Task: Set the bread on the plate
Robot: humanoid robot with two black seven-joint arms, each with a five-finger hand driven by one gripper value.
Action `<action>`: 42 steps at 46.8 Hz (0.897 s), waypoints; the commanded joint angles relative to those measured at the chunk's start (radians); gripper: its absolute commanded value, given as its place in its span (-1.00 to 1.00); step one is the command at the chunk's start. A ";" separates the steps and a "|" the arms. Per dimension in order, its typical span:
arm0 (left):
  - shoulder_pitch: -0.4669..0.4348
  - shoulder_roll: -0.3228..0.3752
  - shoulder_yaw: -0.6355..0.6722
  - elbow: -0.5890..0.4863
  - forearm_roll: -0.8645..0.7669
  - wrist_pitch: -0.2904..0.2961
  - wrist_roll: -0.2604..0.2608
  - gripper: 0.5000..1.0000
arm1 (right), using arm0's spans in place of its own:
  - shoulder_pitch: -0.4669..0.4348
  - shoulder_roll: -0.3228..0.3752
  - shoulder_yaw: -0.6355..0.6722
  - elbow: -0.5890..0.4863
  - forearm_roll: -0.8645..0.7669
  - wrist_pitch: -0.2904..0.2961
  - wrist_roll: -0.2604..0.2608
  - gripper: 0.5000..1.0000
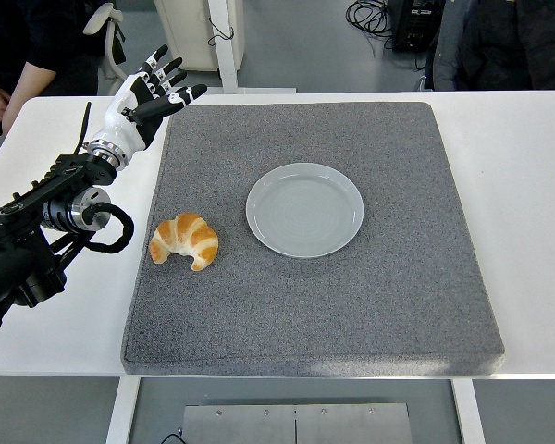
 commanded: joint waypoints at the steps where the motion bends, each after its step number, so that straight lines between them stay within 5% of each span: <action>1: 0.001 0.000 0.000 0.001 0.001 0.001 -0.002 0.87 | 0.000 0.000 0.000 0.000 0.000 0.000 0.000 1.00; 42: 0.001 -0.014 0.001 0.001 0.000 0.000 -0.020 0.87 | -0.003 0.000 0.000 -0.002 0.000 0.000 0.000 1.00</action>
